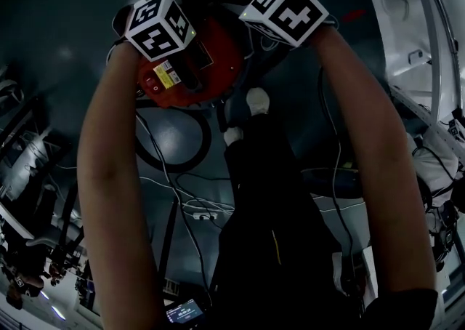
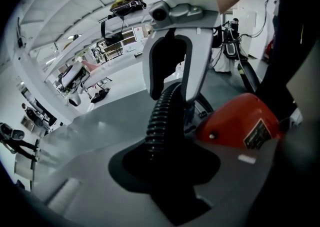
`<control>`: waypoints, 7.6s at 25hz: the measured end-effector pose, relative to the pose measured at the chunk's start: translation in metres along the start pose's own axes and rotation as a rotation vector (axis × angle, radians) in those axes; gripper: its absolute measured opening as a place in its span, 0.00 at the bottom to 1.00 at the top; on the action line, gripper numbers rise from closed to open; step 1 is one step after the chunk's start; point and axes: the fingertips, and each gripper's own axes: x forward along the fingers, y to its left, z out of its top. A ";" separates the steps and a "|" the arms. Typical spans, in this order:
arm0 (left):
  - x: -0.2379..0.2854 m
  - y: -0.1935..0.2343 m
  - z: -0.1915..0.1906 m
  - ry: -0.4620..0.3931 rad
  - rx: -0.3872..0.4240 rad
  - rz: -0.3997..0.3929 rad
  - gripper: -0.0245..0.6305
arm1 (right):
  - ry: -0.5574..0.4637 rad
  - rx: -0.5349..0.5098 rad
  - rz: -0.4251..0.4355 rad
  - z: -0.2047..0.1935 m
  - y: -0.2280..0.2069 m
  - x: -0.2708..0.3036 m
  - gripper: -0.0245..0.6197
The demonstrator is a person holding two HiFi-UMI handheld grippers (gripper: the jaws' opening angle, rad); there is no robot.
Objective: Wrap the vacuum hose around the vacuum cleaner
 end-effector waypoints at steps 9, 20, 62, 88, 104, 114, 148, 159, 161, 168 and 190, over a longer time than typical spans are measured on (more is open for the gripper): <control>-0.017 0.004 0.005 -0.031 0.046 0.027 0.26 | 0.008 -0.026 0.074 0.015 0.013 0.000 0.35; -0.030 0.003 0.005 -0.037 -0.053 0.054 0.28 | 0.083 -0.145 -0.006 0.018 0.018 0.007 0.33; -0.062 -0.011 0.000 -0.118 -0.399 0.186 0.38 | -0.042 1.068 -0.341 -0.103 0.022 -0.023 0.35; -0.027 -0.001 0.028 -0.080 -0.292 0.078 0.30 | -0.062 0.902 -0.309 -0.112 0.029 -0.017 0.42; -0.025 -0.009 0.037 -0.060 -0.271 0.020 0.29 | -0.032 0.787 -0.281 -0.111 0.025 -0.025 0.48; -0.042 -0.012 0.026 -0.070 -0.344 0.051 0.29 | -0.055 0.737 -0.302 -0.096 0.025 -0.036 0.45; -0.214 -0.117 -0.136 -0.178 -1.111 0.478 0.11 | -0.107 0.464 -0.204 0.036 0.111 -0.039 0.11; -0.271 -0.197 -0.087 -0.243 -1.325 0.533 0.05 | -0.157 0.525 -0.184 0.065 0.200 -0.088 0.03; -0.281 -0.212 -0.074 -0.266 -1.370 0.530 0.05 | -0.169 0.499 -0.198 0.071 0.219 -0.101 0.03; -0.328 -0.246 -0.029 -0.291 -1.413 0.521 0.05 | -0.200 0.553 -0.209 0.079 0.268 -0.149 0.03; -0.397 -0.242 0.049 -0.340 -1.358 0.520 0.05 | -0.261 0.527 -0.243 0.105 0.324 -0.233 0.03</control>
